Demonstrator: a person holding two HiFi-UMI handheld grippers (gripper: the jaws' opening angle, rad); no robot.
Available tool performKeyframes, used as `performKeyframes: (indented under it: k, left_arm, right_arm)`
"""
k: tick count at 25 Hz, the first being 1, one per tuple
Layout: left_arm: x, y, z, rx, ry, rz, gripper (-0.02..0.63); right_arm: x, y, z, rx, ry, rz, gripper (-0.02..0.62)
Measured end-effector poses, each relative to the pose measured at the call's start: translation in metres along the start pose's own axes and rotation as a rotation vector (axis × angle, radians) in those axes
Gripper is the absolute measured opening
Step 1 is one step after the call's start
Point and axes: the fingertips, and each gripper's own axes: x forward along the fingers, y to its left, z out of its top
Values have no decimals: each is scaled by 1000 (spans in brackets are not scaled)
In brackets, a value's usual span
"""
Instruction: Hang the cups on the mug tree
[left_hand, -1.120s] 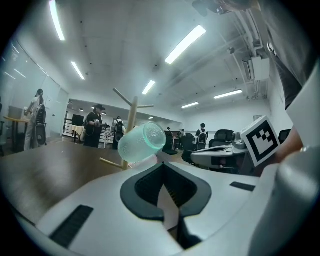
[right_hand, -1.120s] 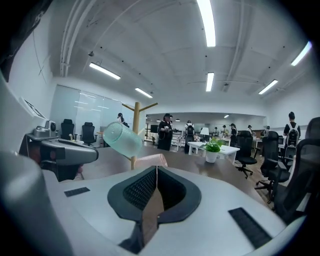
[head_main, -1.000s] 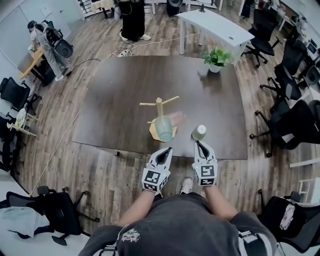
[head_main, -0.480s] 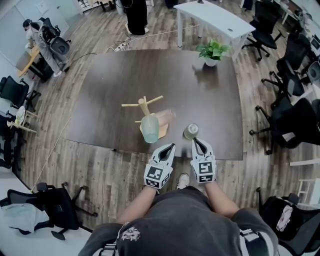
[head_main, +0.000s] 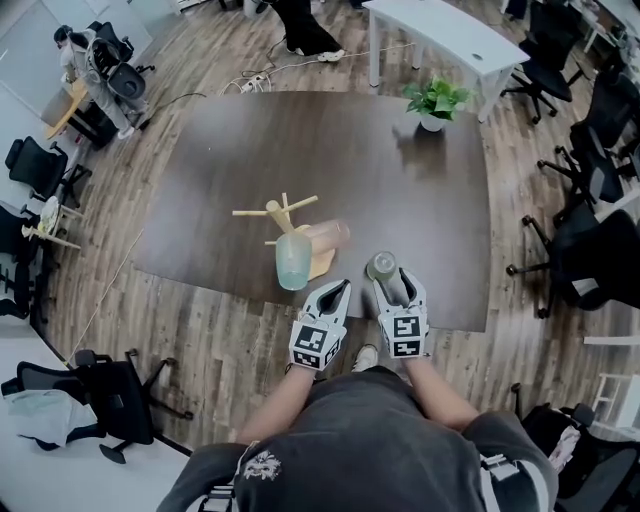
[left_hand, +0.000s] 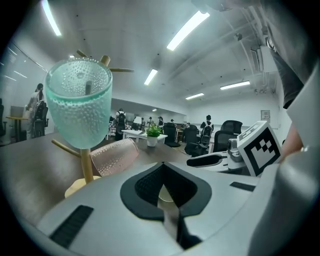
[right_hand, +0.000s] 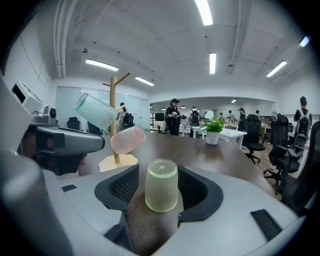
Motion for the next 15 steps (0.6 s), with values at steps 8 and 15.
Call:
performKeyframes:
  k: [8,15]
  left_arm:
    - [11,5,-4,2,4,29,6]
    - [14,12,-4,12,-6,48,6]
  right_arm:
    - [33,-4,-29,1,88,33,307]
    - [44,-5,-41,-12,114,30,307]
